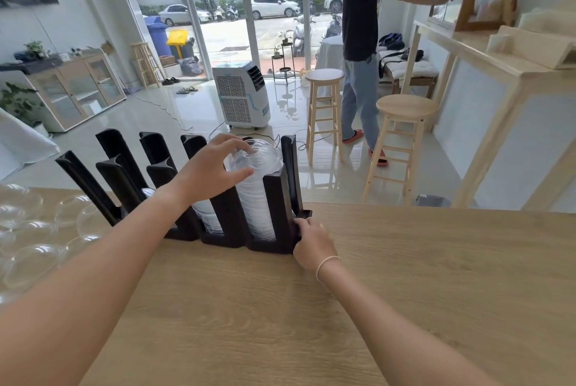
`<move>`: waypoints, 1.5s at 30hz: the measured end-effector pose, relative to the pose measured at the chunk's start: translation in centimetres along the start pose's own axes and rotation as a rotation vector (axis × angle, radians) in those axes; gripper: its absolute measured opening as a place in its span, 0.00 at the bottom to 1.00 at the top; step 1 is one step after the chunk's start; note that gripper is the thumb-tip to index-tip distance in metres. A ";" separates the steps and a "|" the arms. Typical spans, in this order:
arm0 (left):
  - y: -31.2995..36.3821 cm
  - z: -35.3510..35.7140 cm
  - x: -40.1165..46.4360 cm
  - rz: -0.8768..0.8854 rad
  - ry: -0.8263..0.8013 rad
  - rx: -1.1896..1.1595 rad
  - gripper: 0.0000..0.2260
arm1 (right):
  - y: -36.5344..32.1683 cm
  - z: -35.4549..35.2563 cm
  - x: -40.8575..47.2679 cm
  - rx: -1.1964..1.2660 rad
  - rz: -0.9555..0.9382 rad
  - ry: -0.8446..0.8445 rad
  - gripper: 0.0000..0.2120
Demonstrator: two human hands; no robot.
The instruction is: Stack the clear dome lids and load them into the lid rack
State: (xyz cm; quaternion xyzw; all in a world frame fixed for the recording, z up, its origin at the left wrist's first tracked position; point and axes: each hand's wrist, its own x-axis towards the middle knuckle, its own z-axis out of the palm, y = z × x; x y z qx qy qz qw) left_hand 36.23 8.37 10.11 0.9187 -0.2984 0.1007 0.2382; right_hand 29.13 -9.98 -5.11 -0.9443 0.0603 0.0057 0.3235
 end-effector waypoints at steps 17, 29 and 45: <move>1.0 0.3 0.2 -0.002 -0.122 0.081 0.20 | 2.0 0.4 -0.5 0.144 -0.090 -0.050 0.32; 0.7 0.7 -0.2 -0.006 -0.140 0.117 0.22 | 2.1 0.4 -0.6 0.231 -0.092 -0.044 0.30; 6.1 -0.2 -2.1 0.000 -0.014 0.153 0.24 | 6.1 -3.4 -7.1 0.216 -0.008 -0.031 0.30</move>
